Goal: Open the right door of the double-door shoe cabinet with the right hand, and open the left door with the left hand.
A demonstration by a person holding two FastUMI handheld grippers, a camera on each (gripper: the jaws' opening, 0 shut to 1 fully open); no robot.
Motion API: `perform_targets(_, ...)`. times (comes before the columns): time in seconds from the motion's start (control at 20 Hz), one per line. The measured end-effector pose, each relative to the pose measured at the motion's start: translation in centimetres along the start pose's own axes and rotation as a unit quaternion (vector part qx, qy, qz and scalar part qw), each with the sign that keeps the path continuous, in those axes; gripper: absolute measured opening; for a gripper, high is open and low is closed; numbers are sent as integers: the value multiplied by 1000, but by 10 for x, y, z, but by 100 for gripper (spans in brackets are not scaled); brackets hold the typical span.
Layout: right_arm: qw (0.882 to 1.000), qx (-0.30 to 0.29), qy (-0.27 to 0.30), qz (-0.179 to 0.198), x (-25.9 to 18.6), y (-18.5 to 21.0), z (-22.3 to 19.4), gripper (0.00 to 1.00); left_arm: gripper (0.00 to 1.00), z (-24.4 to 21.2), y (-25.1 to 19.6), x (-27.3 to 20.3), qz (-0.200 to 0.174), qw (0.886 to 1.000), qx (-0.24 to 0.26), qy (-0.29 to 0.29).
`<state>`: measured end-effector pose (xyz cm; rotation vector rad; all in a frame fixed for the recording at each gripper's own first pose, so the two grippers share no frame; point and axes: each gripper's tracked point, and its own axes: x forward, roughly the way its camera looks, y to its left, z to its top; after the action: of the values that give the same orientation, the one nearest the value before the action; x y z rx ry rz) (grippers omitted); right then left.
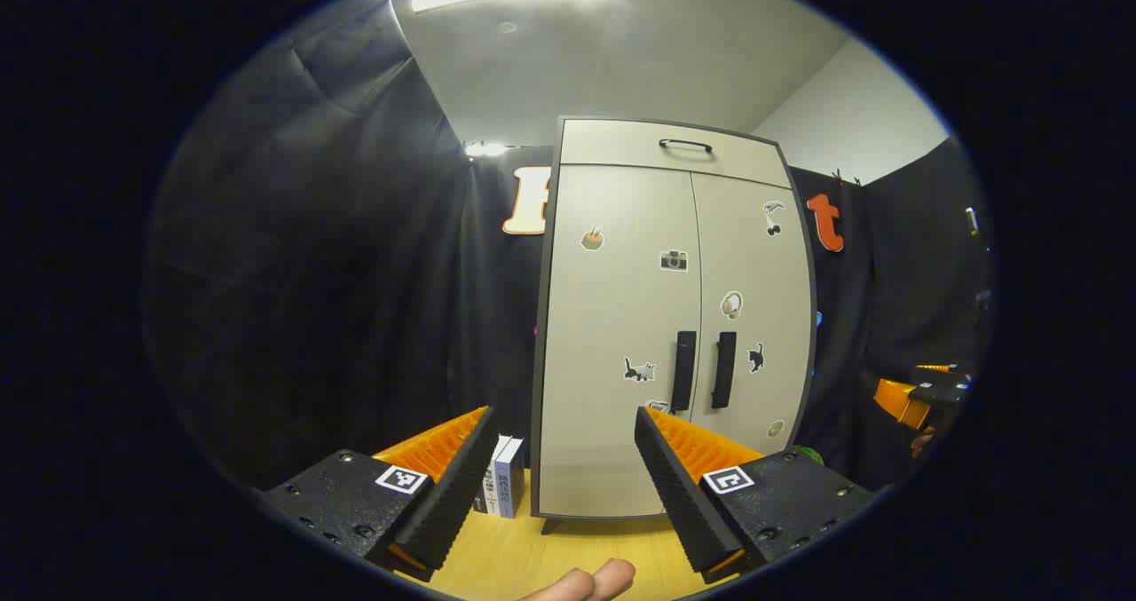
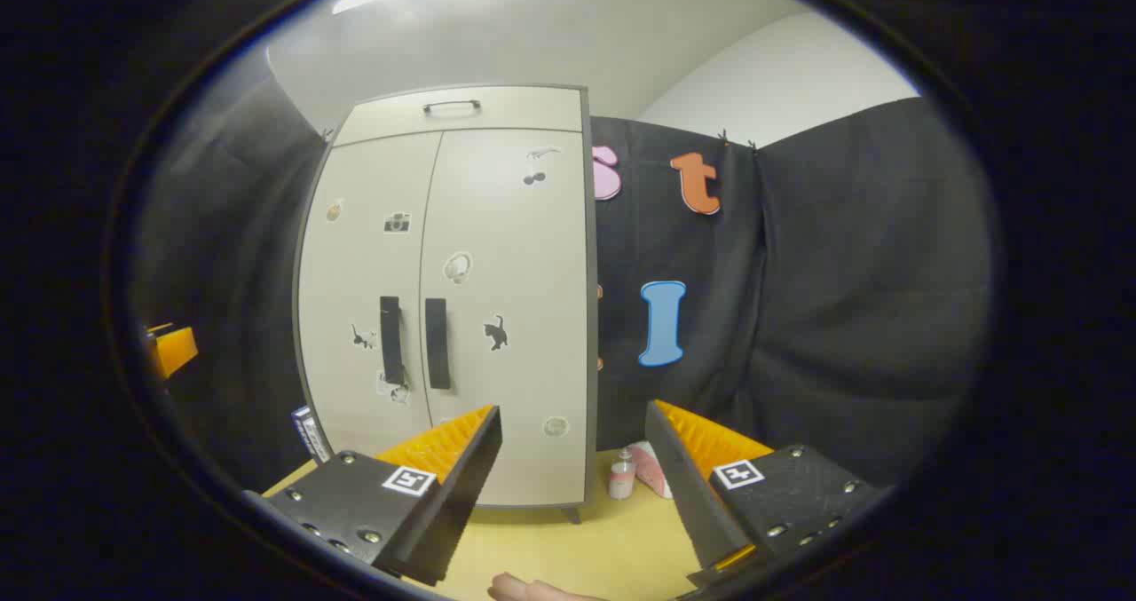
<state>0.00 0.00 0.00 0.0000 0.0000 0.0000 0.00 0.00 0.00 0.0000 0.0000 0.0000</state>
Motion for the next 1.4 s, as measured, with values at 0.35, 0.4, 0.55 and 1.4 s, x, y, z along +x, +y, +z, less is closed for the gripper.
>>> perform_targets(0.35, 1000, 4, -3, 3, -4, -1, -1, 98, 97, -11, -9, -3, -23, 1000, -5, -6)
perform_targets(0.4, 1000, 7, -4, 0, -2, -4, 1, 98, 97, -13, -10, -3, -24, 1000, -6, -6)
perform_targets(0.55, 1000, 6, 0, -1, 2, -5, -5, 98, 97, -19, -16, 4, -33, 999, -6, 1)
perform_targets(1.4, 995, 26, 31, 92, 136, 99, -15, 98, 97, -47, -6, 22, -43, 999, 4, 18)
